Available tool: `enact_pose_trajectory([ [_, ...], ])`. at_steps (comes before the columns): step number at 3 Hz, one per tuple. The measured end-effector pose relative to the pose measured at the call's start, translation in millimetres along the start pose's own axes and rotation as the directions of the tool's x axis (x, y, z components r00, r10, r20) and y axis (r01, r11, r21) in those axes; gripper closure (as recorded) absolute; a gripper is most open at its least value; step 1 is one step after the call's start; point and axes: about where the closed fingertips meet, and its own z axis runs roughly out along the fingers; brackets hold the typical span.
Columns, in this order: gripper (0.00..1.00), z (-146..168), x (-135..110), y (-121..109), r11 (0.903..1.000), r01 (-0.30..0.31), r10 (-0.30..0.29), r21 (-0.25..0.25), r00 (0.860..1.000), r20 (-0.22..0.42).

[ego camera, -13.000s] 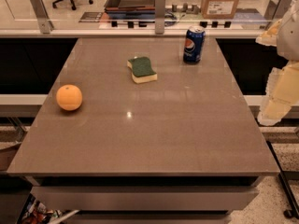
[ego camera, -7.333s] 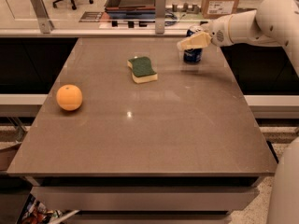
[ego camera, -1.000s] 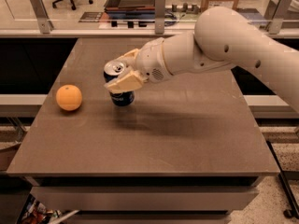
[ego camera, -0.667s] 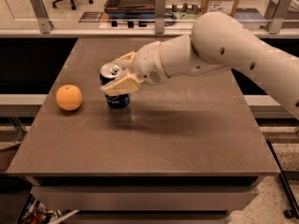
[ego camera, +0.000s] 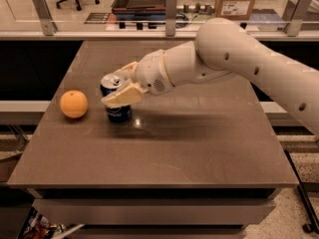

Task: Move pepsi can near orange

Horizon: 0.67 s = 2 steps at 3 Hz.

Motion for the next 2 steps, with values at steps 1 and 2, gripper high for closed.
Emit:
enact_pose_trajectory([
  [1,0.87,2.2,-0.8,1.4,1.0000,0.001,-0.001,-0.005,1.000,0.000],
  [2,0.63,4.0,-2.0,2.7,1.0000,0.003,-0.003,-0.009,1.000,0.000],
])
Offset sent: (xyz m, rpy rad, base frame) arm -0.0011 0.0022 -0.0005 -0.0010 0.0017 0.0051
